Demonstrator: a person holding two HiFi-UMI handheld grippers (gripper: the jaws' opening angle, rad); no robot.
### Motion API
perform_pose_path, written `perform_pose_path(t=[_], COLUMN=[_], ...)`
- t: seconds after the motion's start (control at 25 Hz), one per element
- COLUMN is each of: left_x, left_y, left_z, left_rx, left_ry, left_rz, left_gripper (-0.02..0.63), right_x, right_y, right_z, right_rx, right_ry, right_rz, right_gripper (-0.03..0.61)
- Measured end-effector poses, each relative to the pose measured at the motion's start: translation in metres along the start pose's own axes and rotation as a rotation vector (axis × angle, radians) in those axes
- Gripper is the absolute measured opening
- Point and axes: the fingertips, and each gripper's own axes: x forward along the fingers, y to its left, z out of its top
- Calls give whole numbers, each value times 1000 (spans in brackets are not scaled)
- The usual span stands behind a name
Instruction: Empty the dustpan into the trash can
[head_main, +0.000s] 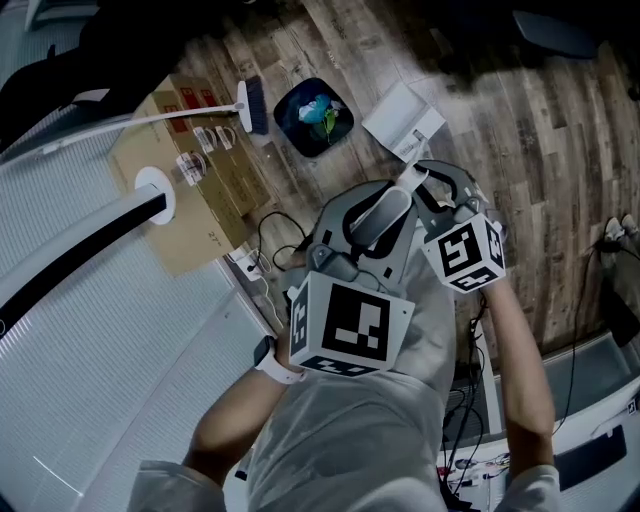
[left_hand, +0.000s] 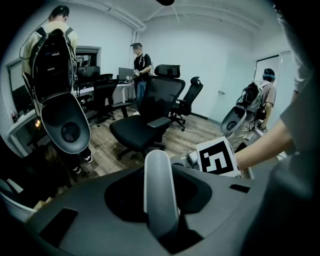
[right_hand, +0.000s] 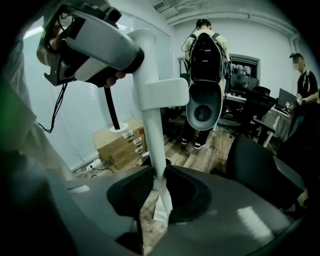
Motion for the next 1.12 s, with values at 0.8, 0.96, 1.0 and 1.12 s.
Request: perform_pose_path(t=[0.8,0.96,1.0,1.12], left_x=[38,42,41,41], left_y=[-9,-22,-26,-33], left_z=[10,12,11,9], left_rx=[-33,-80,-83,-81], left_ry=[78,95,96,98], left_rz=[-31,-78,-83,-90], left_gripper=[112,124,127,130], right_x=[-20,-42,-47,-61], right_y=[-20,-23,-21,-20], right_z=[-16,-11,-11,-8], right_rx=[99,103,102,101], right_ry=[8,-23,-28,-34], right_rz=[-70,-76,-78,-85], right_gripper=[150,138,130,130])
